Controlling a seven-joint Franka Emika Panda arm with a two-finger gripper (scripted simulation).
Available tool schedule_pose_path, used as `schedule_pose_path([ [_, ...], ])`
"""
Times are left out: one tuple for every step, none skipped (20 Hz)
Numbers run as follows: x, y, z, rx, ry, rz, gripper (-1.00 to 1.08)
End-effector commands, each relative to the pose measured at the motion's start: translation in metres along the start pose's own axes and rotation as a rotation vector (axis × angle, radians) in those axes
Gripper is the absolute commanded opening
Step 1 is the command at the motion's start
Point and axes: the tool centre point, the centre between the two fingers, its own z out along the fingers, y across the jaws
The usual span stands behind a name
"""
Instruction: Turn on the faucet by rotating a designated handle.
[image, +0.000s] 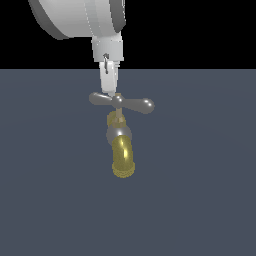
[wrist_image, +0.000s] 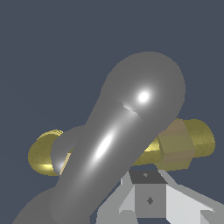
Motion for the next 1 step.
schedule_pose_path([
  [0.0769, -0.0126, -0.0051, 0.004, 0.032, -0.107, -1.0],
])
